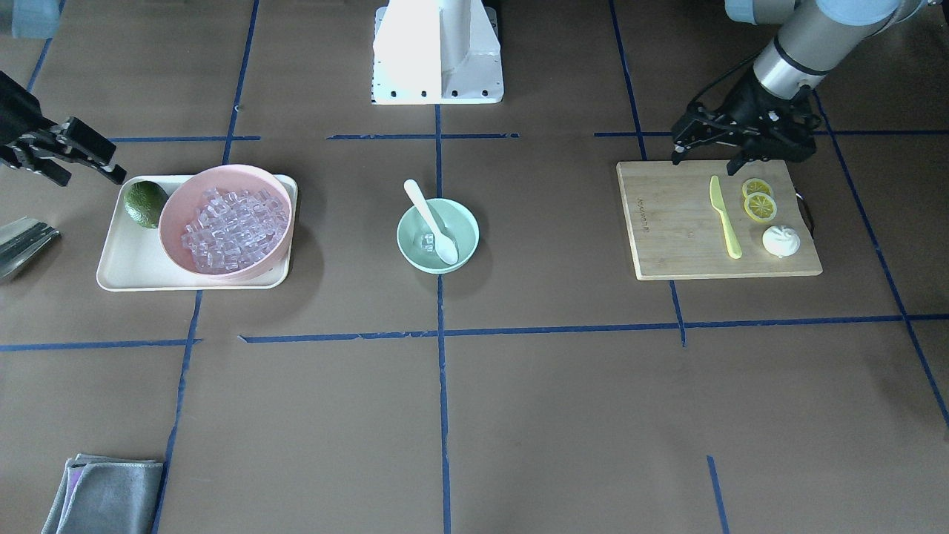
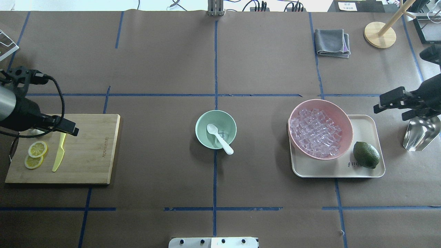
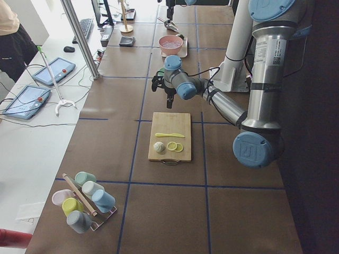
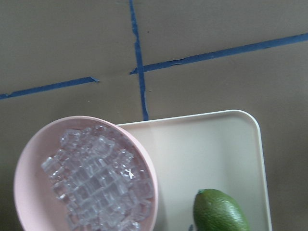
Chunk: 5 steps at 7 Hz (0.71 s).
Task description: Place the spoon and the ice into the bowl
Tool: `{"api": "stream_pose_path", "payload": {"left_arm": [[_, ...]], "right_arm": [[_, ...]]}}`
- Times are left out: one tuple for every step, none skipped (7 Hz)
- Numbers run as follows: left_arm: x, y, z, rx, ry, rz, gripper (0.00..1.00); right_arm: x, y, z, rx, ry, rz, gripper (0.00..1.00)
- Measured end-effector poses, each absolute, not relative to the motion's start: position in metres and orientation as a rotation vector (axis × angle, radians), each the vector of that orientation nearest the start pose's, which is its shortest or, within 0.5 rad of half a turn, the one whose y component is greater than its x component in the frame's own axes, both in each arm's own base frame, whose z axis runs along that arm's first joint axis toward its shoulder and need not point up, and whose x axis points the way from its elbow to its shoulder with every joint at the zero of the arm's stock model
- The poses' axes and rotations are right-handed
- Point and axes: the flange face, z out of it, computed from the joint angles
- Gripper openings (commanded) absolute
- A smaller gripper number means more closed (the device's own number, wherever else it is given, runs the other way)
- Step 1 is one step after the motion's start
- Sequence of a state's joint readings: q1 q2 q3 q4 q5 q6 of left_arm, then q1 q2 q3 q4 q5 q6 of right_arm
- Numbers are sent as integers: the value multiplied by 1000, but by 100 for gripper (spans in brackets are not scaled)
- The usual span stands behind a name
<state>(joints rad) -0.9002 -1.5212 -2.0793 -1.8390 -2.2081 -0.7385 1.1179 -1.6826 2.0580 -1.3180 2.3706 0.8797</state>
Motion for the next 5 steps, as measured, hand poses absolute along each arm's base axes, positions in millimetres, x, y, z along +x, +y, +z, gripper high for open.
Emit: {"api": "stream_pose_path", "payload": {"left_arm": [[189, -409, 438, 167, 885, 243, 99], [145, -418, 467, 175, 856, 282, 99], [103, -428, 496, 166, 821, 309, 99], [61, -441, 532, 150, 789, 327, 99], [26, -453, 567, 126, 773, 317, 99]], "right_arm": [[-99, -408, 475, 17, -934, 112, 99], [-62, -394, 510, 46, -894, 73, 99], [-26, -385, 546, 72, -853, 29, 99], [10, -379, 579, 85, -817, -11, 99], [35, -372, 600, 80, -797, -42, 99]]}}
